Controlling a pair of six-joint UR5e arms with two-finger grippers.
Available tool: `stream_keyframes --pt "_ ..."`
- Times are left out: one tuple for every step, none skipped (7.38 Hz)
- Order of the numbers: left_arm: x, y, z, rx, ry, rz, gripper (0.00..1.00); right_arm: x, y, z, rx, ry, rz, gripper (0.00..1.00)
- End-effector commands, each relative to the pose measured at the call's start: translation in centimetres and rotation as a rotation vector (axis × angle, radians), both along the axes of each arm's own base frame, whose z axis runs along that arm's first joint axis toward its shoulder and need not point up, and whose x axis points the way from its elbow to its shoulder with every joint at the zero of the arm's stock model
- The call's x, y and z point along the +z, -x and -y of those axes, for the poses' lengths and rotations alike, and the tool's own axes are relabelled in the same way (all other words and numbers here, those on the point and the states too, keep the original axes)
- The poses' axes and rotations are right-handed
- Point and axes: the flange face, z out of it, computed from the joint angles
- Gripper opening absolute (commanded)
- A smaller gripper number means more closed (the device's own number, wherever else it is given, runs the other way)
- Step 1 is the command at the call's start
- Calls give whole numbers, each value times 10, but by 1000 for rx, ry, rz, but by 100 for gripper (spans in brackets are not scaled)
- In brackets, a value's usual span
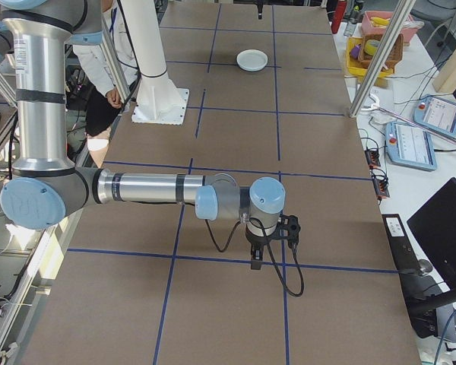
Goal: Stack plate in center
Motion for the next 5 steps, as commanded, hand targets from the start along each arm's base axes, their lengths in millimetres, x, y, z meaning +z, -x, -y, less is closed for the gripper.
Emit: stream_keyframes --pt "25 79 -9 50 11 62 100 0 0 0 -1 -1 1 100" --pt "28 92 -12 67 22 65 100 0 0 0 0 0 0 100" --pt "32 98 -16 84 49 65 100 0 0 0 -1 -1 1 100" --pt "33 98 -16 85 62 64 100 0 0 0 0 -1 1 100" --pt "28 98 -10 84 51 62 100 0 0 0 0 0 0 100"
